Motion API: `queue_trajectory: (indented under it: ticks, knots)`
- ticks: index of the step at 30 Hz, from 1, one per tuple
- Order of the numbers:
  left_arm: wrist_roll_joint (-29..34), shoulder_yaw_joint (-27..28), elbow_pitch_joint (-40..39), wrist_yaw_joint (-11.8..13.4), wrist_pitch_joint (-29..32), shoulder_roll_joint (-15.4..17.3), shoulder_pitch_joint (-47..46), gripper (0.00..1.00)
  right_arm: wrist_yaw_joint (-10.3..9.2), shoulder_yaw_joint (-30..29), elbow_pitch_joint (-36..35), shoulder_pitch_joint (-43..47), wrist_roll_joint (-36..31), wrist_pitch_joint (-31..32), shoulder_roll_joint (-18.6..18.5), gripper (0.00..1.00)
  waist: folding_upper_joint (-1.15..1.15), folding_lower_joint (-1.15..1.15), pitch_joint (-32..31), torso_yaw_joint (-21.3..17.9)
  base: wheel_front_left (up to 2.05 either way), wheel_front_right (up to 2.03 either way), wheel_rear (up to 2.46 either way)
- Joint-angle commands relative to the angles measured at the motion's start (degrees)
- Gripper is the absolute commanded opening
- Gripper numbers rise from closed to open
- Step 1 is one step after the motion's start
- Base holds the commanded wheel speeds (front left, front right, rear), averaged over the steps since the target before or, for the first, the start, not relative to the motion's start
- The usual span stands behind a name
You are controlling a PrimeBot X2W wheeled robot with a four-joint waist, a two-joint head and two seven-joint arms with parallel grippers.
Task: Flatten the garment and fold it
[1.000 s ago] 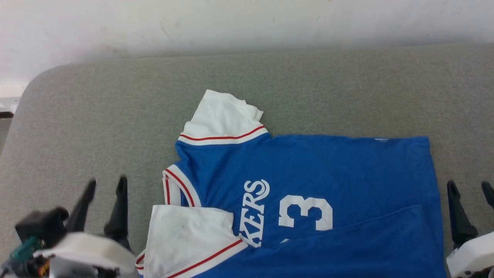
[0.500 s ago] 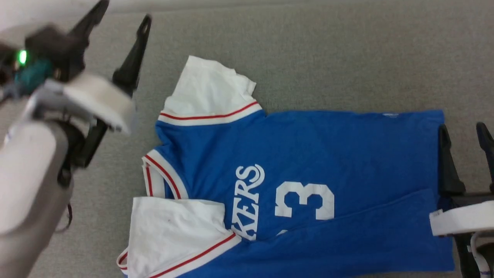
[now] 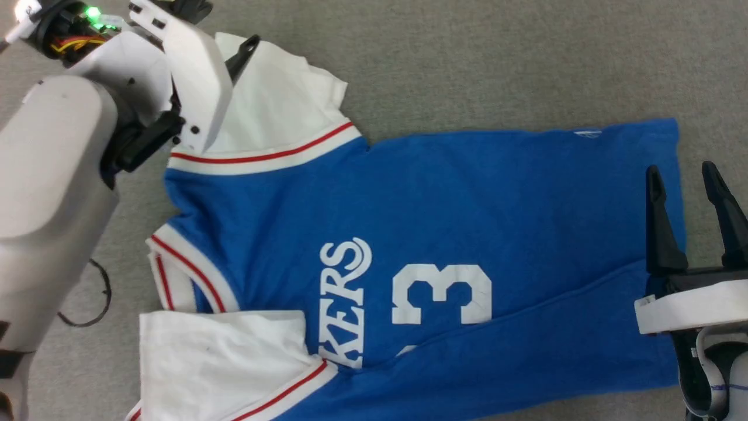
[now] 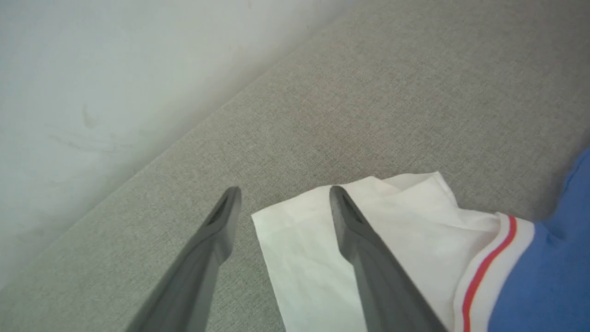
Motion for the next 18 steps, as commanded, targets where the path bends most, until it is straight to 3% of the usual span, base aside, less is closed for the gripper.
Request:
queue_trajectory:
  ticks: [1, 8, 9, 10, 11, 12, 18]
  knots:
    - [-1.23, -0.33, 1.02, -0.24, 1.07, 0.52, -1.11, 1.0, -0.05, -0.08, 0.08, -1.0, 0.35, -0.48, 0.16, 1.0, 0.0, -0.01, 2.67, -2.77, 0.0, 0.0, 0.0]
    - [-4.83, -0.86, 5.35, -0.38, 4.9, 2.58, -1.73, 1.0, -0.05, -0.51, -0.06, -1.36, 0.77, -0.81, 0.17, 1.0, 0.0, -0.01, 4.19, -4.58, 0.0, 0.0, 0.0]
    - [-5.28, -0.99, 6.04, -0.38, 5.63, 2.69, -1.44, 0.87, -0.05, -0.57, -0.09, -1.36, 0.79, -0.81, 0.17, 1.0, 0.0, -0.01, 4.22, -4.67, 0.0, 0.0, 0.0]
    - [-5.63, -1.09, 6.52, -0.38, 6.15, 2.81, -1.22, 0.42, -0.05, -0.62, -0.15, -1.36, 0.82, -0.76, 0.17, 1.0, 0.0, -0.01, 4.25, -4.72, 0.0, 0.0, 0.0]
    - [-5.91, -1.12, 6.87, -0.39, 6.48, 2.91, -1.05, 0.06, -0.05, -0.69, -0.27, -1.41, 0.82, -0.64, 0.17, 1.0, 0.0, -0.01, 4.27, -4.73, 0.0, 0.0, 0.0]
    - [-6.19, -1.1, 7.07, -0.39, 6.58, 2.99, -0.89, 0.0, -0.05, -0.71, -0.43, -1.52, 0.74, -0.44, 0.17, 1.0, 0.0, -0.01, 4.26, -4.7, 0.0, 0.0, 0.0]
    - [-6.14, -0.99, 7.31, -0.3, 4.78, 3.35, -0.45, 0.0, -0.05, -0.59, -3.37, -3.82, -1.07, 1.35, 0.17, 1.0, 0.0, -0.01, 3.36, -3.52, 0.0, 0.0, 0.0]
